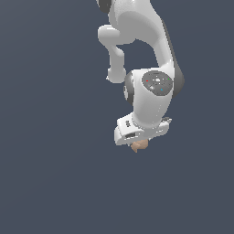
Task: Pick up the object and move it to a goal position.
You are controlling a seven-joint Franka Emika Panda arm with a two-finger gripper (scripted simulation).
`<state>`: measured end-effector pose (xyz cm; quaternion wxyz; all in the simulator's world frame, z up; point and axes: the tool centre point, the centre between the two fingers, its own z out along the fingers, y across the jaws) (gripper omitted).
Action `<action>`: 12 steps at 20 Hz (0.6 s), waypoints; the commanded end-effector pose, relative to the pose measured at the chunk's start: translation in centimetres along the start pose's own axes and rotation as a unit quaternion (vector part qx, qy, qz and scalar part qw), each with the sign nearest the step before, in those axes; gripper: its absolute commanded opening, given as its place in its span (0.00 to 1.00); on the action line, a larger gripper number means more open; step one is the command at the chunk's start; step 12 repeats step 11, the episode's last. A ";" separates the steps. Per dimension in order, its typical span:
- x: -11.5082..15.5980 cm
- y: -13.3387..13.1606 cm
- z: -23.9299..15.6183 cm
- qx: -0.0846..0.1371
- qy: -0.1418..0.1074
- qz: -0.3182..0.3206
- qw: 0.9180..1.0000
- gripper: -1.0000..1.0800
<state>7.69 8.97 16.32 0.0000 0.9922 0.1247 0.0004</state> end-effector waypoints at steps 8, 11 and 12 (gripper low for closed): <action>1.8 -0.4 -1.0 0.000 0.000 0.000 1.000 0.00; 1.9 -0.5 -1.0 0.000 0.000 0.000 1.000 0.00; 1.9 -0.5 -1.0 0.000 0.000 0.000 1.000 0.00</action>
